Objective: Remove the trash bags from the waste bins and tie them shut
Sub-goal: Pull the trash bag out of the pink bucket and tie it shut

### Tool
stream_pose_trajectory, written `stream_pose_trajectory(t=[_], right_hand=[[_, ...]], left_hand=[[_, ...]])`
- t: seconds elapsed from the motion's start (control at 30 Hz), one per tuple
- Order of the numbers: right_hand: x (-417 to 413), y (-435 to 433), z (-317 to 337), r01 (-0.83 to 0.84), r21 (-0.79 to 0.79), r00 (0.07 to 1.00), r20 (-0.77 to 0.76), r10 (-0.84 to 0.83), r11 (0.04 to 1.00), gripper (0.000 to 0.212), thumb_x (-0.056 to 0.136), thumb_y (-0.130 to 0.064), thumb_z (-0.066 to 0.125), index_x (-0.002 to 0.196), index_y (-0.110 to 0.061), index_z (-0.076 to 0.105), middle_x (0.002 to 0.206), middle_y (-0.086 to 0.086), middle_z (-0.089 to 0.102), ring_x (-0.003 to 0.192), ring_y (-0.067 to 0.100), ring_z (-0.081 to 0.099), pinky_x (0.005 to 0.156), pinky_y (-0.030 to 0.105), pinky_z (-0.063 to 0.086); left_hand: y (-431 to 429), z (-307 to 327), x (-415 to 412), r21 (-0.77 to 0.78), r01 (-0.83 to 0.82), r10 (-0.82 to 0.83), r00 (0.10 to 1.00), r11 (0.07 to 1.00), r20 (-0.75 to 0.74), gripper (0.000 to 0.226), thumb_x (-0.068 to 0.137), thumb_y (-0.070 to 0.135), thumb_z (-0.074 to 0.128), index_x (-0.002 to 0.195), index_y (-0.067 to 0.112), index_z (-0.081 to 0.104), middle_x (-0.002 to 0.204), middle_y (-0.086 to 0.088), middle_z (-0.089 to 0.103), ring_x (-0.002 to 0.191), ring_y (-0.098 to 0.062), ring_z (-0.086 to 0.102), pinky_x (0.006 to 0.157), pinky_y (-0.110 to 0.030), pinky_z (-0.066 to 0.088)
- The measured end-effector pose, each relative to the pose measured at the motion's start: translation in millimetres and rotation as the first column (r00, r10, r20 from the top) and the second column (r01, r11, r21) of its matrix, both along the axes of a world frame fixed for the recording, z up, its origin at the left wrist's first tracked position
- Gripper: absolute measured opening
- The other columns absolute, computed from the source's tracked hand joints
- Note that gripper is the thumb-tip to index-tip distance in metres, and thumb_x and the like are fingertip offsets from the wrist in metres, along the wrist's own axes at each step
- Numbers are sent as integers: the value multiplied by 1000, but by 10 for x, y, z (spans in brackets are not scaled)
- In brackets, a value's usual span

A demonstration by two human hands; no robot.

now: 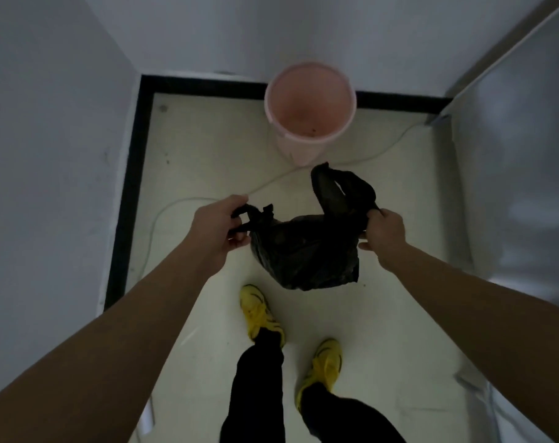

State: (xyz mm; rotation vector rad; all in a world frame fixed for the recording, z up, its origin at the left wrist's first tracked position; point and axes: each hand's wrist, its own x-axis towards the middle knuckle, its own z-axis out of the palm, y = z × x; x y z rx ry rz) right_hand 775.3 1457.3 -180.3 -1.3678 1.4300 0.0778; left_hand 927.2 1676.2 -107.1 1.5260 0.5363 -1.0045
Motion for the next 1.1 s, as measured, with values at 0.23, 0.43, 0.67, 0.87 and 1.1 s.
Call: stream_pose_trajectory(t=[0.23,0.43,0.67,0.87,1.1], right_hand=[[-453,148,-992,-11,26,1000,6,11,1000,24,98,-12,36,100,-4,59,108,21,65,95,38,66,57,32,53],[-312,193,-1864,44,-108,997,74,-36,993,32,100,-15,35,110,2,60,111,22,64,98,39,66,61,34,56],[-10,46,-2786,131,-209,980,174,-95,969,31,99,-19,36,105,-3,61,108,19,65,92,34,65,76,49,60],[279,-350,-3405,152,-397,957,288,-35,905,33,82,-36,39,76,-8,55,82,13,63,73,26,58,77,58,54],[444,-348,-3805,200,-459,912,409,6,866,27,82,-40,46,77,-14,54,84,12,58,77,25,54,67,36,39]], left_hand=[[236,-959,-448,115,-146,131,983,983,130,15,85,13,61,70,11,57,40,3,41,42,-15,41,51,-25,50],[380,-1716,-231,13,-181,176,970,983,168,6,84,12,56,79,10,55,55,-3,44,47,-17,45,56,-27,53],[678,-3012,107,2,-104,101,978,995,184,21,85,16,52,106,14,54,108,-9,56,85,-25,64,70,-32,53],[357,-3905,15,294,634,-689,569,715,448,111,61,15,88,150,29,23,150,-4,33,134,-18,36,99,-34,43],[-175,-4351,-15,240,752,-713,398,614,577,116,54,6,91,149,24,26,137,0,48,118,-9,49,92,-20,43]])
